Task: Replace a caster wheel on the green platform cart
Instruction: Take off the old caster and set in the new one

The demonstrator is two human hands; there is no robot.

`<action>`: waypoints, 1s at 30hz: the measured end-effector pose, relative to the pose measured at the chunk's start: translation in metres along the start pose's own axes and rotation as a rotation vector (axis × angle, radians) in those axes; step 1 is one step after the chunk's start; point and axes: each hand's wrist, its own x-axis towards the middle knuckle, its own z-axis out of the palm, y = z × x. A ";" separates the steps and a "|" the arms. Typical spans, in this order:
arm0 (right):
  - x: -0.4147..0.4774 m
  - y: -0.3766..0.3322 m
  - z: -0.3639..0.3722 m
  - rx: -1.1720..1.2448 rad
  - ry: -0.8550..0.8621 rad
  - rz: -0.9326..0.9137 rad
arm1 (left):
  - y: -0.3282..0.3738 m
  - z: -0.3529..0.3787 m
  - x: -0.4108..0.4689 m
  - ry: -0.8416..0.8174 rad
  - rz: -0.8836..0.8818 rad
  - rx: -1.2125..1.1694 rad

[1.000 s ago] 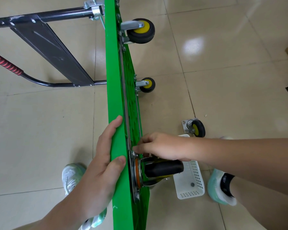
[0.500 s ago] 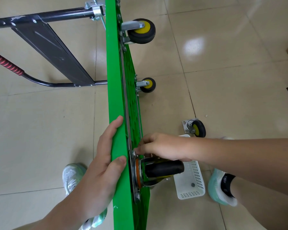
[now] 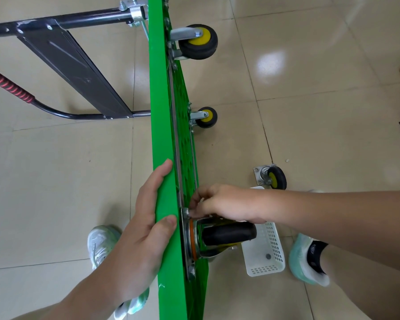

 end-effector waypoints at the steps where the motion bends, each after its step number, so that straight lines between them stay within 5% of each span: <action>1: 0.001 0.000 -0.001 -0.008 -0.006 -0.008 | 0.000 0.000 0.000 -0.001 0.000 -0.001; 23: -0.003 -0.001 -0.003 -0.077 0.019 0.052 | -0.001 0.000 0.000 -0.004 0.021 0.001; 27: -0.007 0.036 -0.028 0.027 0.207 0.118 | -0.001 0.000 0.001 0.006 0.044 0.040; 30: -0.013 0.090 -0.047 -0.146 0.353 0.238 | 0.001 0.001 0.001 0.017 0.044 0.007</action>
